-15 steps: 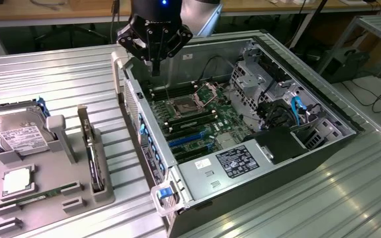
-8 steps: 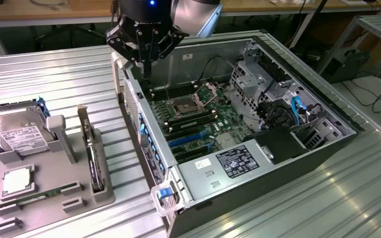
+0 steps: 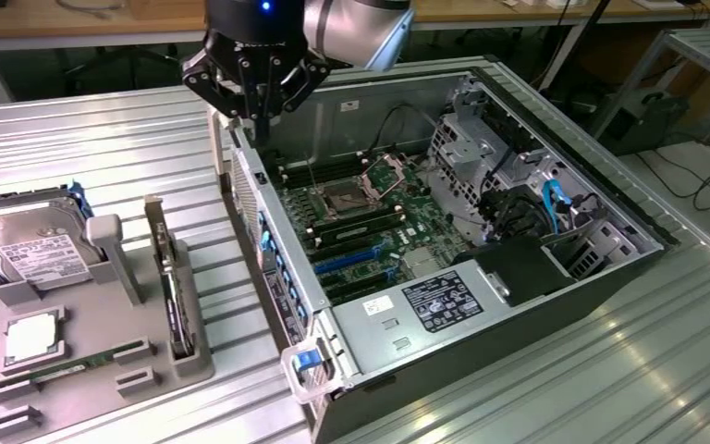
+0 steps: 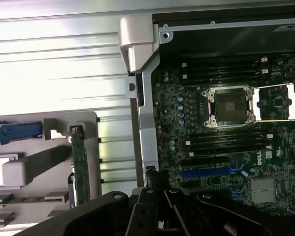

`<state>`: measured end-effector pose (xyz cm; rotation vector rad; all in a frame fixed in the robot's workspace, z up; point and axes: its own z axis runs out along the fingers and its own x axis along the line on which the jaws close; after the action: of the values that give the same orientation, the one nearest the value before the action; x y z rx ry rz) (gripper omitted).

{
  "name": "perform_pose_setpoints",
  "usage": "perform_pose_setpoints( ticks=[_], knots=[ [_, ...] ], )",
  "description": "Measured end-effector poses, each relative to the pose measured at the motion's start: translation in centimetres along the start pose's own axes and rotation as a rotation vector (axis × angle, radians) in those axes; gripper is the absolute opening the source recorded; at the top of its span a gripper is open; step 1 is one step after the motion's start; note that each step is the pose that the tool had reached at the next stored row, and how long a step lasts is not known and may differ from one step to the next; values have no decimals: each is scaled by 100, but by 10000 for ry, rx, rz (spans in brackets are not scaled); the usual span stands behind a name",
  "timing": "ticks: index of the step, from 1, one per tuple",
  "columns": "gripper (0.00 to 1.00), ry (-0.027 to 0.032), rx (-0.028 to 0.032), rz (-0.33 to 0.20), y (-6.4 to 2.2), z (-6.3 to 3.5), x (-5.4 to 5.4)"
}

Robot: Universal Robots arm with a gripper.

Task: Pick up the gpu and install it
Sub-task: 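Reach for the gpu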

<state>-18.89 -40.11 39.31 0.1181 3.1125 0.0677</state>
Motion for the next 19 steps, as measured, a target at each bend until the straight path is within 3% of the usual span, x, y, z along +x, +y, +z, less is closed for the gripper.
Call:
perform_pose_setpoints(
  ticks=[19],
  knots=[
    [11, 3, -1, -37, -144, -1, 265]
  ],
)
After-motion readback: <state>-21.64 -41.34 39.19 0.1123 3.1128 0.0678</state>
